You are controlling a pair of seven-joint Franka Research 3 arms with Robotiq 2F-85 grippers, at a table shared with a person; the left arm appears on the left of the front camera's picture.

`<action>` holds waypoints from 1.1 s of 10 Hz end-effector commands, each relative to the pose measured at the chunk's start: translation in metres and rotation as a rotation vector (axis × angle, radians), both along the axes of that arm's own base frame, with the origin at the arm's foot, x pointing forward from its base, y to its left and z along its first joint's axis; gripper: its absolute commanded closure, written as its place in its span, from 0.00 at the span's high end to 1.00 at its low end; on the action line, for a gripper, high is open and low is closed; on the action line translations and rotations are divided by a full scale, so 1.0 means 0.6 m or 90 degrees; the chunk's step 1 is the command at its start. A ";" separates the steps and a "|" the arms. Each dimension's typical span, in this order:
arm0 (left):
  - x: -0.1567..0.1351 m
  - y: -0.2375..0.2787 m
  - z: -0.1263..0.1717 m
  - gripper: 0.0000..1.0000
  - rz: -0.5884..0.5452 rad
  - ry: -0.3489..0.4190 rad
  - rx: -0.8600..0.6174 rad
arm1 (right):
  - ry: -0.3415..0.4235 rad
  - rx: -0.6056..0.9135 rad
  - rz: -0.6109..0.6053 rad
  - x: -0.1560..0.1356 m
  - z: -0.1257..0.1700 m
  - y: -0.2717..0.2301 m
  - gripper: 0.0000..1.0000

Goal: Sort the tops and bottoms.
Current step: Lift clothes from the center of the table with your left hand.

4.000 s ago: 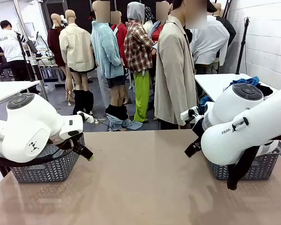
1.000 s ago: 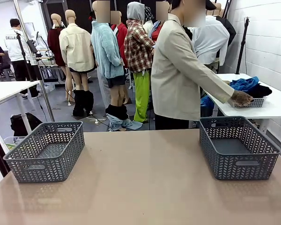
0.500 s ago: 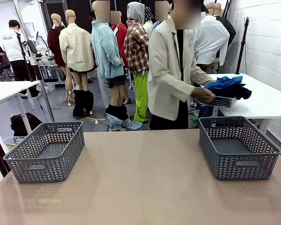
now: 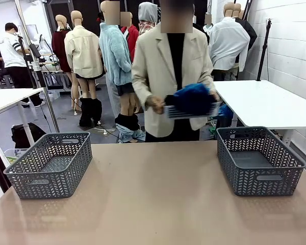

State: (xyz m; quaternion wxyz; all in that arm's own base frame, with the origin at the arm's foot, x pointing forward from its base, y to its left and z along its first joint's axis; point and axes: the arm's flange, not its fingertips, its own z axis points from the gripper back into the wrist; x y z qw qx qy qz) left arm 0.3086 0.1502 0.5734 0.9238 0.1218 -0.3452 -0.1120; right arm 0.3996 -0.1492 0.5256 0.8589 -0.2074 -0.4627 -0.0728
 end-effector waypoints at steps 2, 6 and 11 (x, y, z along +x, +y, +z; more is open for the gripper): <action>0.001 0.002 0.001 1.00 -0.001 -0.008 0.000 | 0.004 -0.003 0.002 -0.001 -0.002 -0.004 1.00; 0.001 0.002 0.001 1.00 -0.001 -0.008 0.000 | 0.004 -0.003 0.002 -0.001 -0.002 -0.004 1.00; 0.001 0.002 0.001 1.00 -0.001 -0.008 0.000 | 0.004 -0.003 0.002 -0.001 -0.002 -0.004 1.00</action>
